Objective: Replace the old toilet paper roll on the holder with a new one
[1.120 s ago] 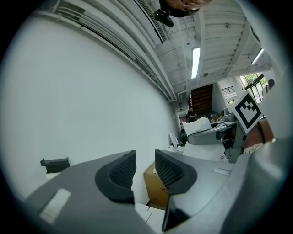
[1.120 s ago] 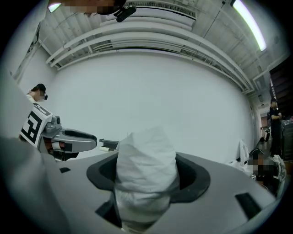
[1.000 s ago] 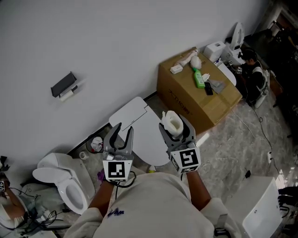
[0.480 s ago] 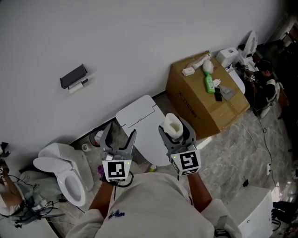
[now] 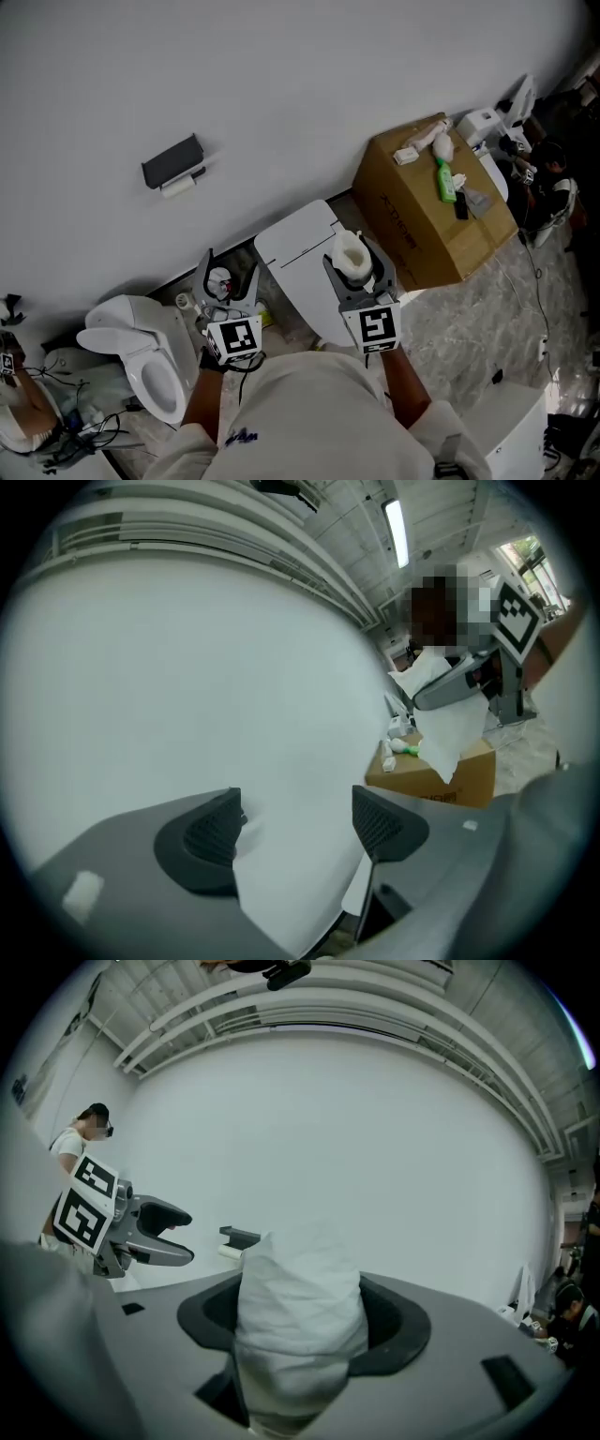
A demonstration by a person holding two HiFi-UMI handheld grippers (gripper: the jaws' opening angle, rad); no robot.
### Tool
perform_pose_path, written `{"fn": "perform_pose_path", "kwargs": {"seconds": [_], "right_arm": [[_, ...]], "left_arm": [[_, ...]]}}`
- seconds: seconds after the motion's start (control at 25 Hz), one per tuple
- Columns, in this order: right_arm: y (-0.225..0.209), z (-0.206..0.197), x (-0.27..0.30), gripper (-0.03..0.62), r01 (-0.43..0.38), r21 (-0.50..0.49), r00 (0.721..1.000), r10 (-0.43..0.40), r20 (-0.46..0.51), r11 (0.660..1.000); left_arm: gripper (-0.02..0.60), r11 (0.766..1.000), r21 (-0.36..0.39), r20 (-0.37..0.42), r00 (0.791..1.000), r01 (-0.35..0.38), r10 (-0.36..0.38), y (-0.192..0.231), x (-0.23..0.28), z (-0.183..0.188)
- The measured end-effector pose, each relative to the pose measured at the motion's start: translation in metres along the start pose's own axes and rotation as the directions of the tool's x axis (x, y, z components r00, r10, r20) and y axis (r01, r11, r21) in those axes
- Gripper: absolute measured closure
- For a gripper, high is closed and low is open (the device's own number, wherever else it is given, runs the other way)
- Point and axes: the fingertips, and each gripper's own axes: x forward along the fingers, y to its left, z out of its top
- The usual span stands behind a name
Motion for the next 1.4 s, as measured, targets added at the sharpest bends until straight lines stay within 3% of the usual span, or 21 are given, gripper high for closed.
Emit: {"fn": "perform_pose_path", "kwargs": {"seconds": [0.24,0.4,0.6,0.84,1.2,1.4], "right_arm": [[0.047,0.023,0.075,0.295,-0.019,0.018,1.0,0.02,-0.019,1.0],[0.072,0.017,0.125,0.295,-0.036,0.108,0.997,0.042,-0.057,0.994],[0.108,0.012,0.163,0.295,-0.045,0.133,0.993,0.059,-0.099,0.99],[0.132,0.01,0.19,0.295,-0.072,0.073,0.99,0.08,-0.114,0.995],[0.14,0.009,0.213,0.295,-0.057,0.064,0.992,0.064,-0.108,0.996],[0.142,0.015,0.225,0.295,-0.046,0.071,0.995,0.052,-0.086,0.996]], "left_arm": [[0.218,0.996,0.083,-0.055,0.998,0.016,-0.011,0.062,0.039,-0.043],[0.259,0.98,0.199,-0.033,0.999,0.02,-0.014,0.089,0.07,-0.065],[0.265,0.926,0.377,-0.038,0.999,0.022,-0.008,0.117,0.109,-0.098],[0.27,0.887,0.46,-0.089,0.996,0.037,0.005,0.137,0.144,-0.133],[0.299,0.757,0.652,-0.13,0.99,0.038,0.063,0.15,0.18,-0.166],[0.311,0.73,0.682,-0.149,0.985,0.037,0.089,0.16,0.195,-0.174]]}}
